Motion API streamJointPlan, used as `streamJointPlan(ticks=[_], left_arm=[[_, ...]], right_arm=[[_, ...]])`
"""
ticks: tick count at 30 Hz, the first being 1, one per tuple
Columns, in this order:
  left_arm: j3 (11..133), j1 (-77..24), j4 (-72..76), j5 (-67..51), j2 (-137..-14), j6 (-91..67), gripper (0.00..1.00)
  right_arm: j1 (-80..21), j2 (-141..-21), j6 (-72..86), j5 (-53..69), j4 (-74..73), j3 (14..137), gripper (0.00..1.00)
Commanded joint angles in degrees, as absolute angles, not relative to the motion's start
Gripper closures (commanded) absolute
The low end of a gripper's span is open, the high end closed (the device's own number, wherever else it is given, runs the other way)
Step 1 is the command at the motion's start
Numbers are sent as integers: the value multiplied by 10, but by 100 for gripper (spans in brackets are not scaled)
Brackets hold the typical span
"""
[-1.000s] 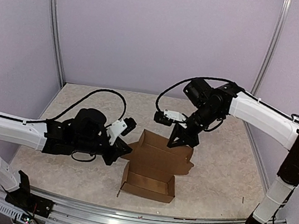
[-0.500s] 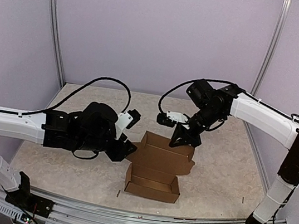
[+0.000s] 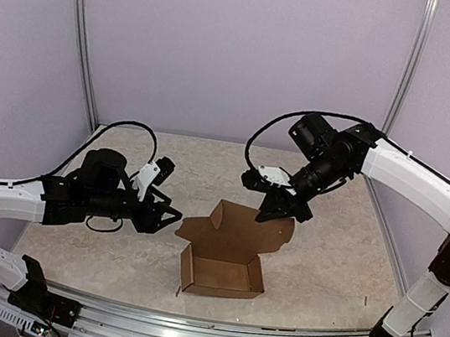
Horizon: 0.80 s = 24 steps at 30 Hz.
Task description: Fold the paper box
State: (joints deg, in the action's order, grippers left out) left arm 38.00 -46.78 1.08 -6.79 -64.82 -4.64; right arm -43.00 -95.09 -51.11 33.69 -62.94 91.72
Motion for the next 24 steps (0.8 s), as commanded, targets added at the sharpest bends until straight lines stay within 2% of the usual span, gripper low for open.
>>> streamJointPlan(ticks=[1, 10, 16, 24], left_arm=[[417, -492, 44, -185, -693, 15, 44], [404, -505, 63, -217, -693, 19, 43], [389, -500, 81, -249, -669, 7, 43], [397, -504, 87, -283, -700, 9, 43]], right_arm=[[-434, -965, -478, 336, -624, 943, 100], [-434, -969, -447, 291, -598, 933, 100], [-434, -972, -445, 297, -599, 936, 100], [-434, -980, -435, 311, -599, 946, 100]])
